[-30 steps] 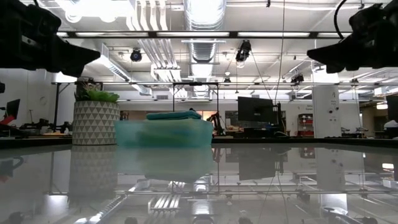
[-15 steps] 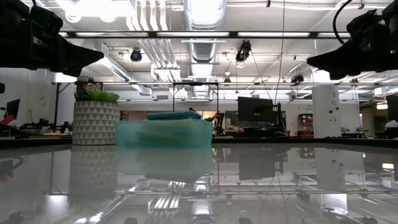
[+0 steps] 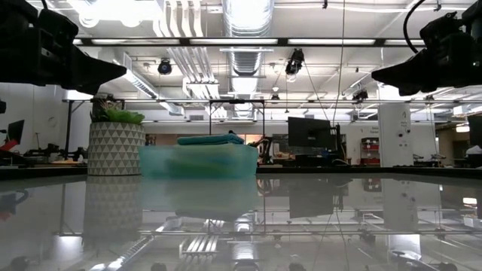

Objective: Fold microfiber towels
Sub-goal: Return to Home Position

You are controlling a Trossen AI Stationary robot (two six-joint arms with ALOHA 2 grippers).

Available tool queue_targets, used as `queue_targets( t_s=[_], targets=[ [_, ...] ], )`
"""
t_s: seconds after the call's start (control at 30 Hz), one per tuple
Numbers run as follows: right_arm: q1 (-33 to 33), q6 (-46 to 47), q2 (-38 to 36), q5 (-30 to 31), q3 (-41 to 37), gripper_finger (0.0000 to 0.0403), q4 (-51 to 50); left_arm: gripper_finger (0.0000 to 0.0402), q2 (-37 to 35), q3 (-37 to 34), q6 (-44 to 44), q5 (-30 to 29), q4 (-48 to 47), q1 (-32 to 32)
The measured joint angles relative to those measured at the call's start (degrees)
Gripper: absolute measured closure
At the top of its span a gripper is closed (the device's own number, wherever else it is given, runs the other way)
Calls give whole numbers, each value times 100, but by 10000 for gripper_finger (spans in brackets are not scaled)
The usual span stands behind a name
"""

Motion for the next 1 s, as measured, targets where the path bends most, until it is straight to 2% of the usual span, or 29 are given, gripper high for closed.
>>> queue_targets(
  t_s=[1.0],
  targets=[
    [0, 0, 0, 7, -4, 394, -15, 402, 64, -9, -2, 4, -5, -1]
  ],
)
